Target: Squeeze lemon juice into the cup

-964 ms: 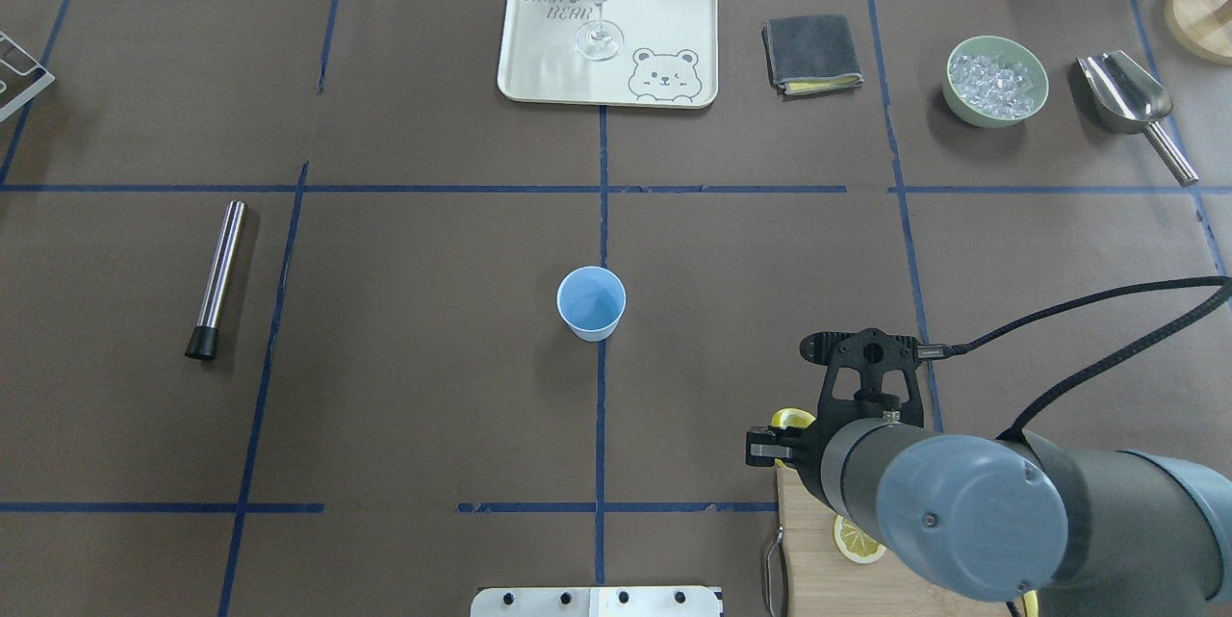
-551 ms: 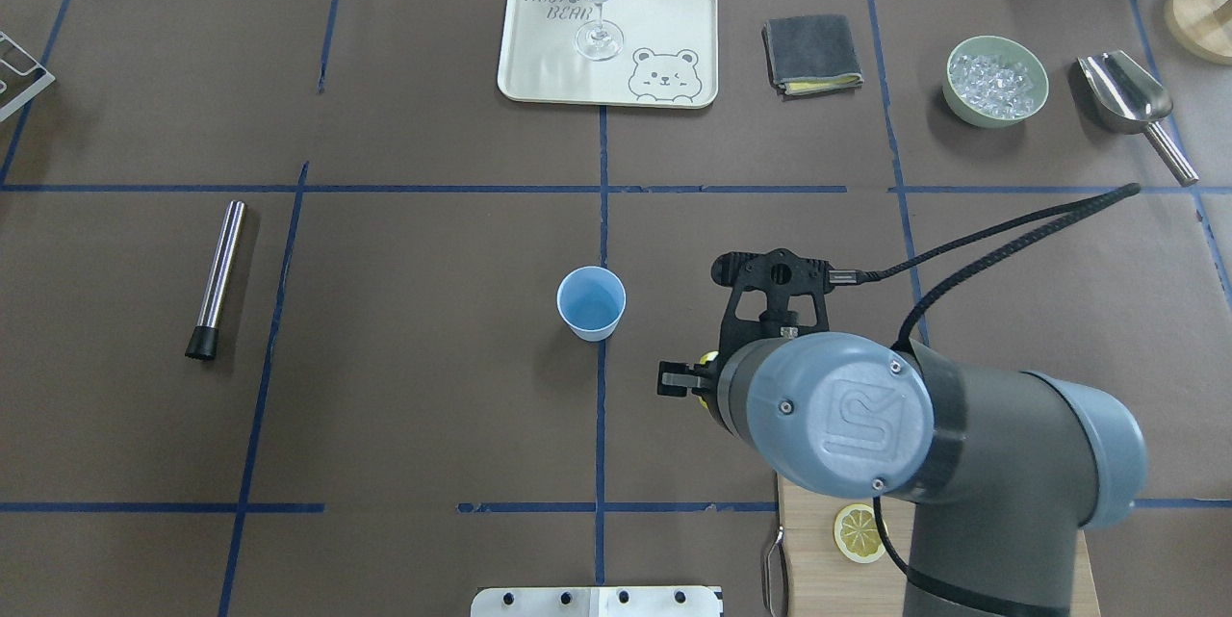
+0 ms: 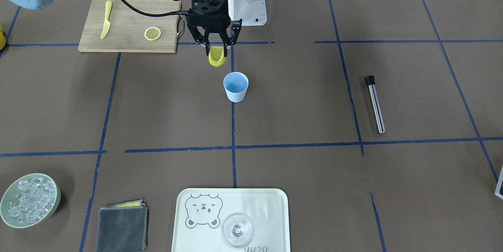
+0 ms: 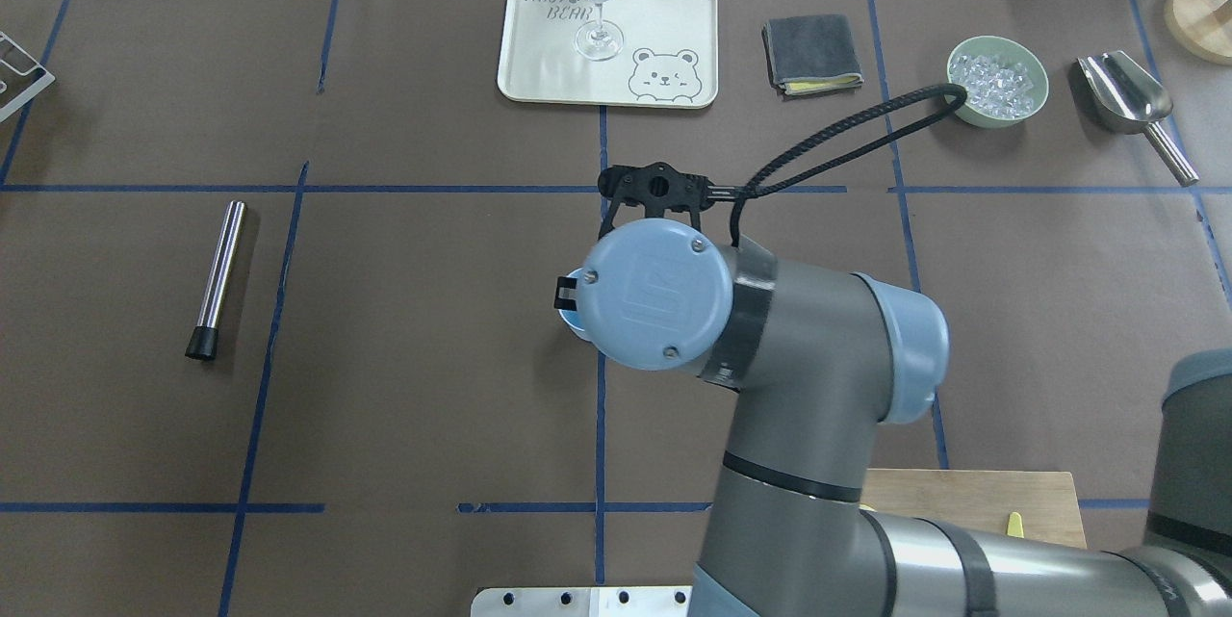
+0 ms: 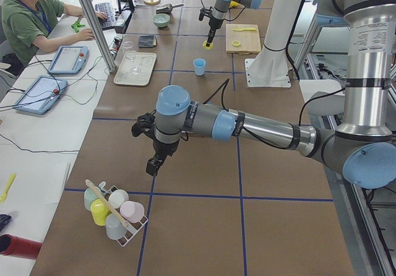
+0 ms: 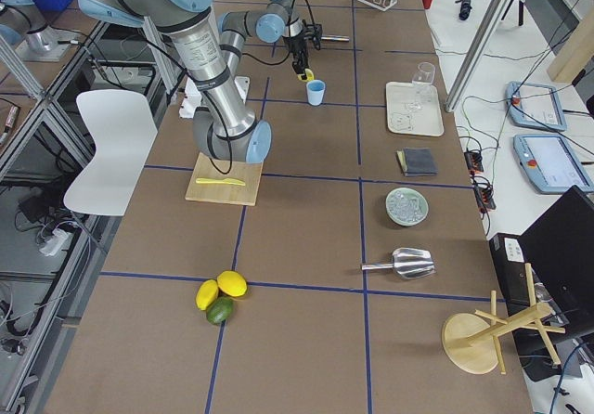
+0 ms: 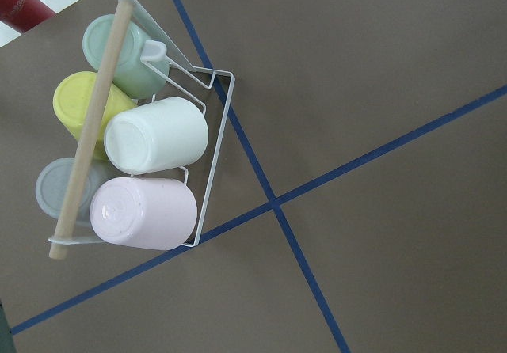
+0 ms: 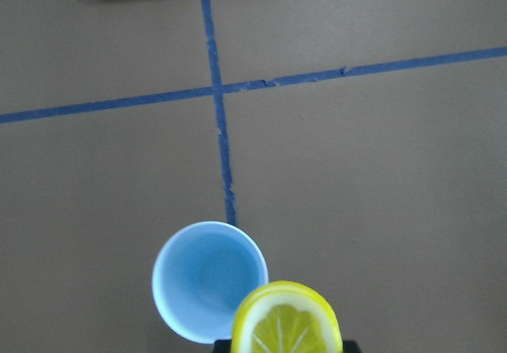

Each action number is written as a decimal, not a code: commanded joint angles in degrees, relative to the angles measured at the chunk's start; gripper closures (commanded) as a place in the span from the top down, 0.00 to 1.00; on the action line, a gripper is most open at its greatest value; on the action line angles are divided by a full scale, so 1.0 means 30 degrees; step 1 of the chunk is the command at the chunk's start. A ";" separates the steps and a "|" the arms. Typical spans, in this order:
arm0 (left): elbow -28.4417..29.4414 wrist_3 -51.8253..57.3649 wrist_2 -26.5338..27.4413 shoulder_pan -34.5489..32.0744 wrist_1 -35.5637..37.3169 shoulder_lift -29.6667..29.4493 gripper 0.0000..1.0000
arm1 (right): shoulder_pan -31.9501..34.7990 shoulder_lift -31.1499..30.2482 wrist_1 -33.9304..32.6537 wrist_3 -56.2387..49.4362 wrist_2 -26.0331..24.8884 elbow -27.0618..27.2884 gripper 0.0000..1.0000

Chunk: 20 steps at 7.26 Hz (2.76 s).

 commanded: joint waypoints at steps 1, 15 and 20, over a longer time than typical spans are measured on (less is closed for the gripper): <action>-0.0009 0.0032 0.0000 -0.0020 -0.0006 0.0055 1.00 | 0.0350 0.2854 0.0197 0.0003 0.0018 -0.3767 0.33; 0.0136 -0.0026 -0.0058 0.0039 -0.2503 -0.0209 1.00 | 0.3850 -0.1017 0.1862 -0.7787 0.3579 -0.1802 1.00; 0.0815 -0.0787 -0.3571 0.0213 -0.9872 -0.0003 1.00 | 1.4187 -0.8110 0.4973 -2.4572 1.1317 -0.2429 1.00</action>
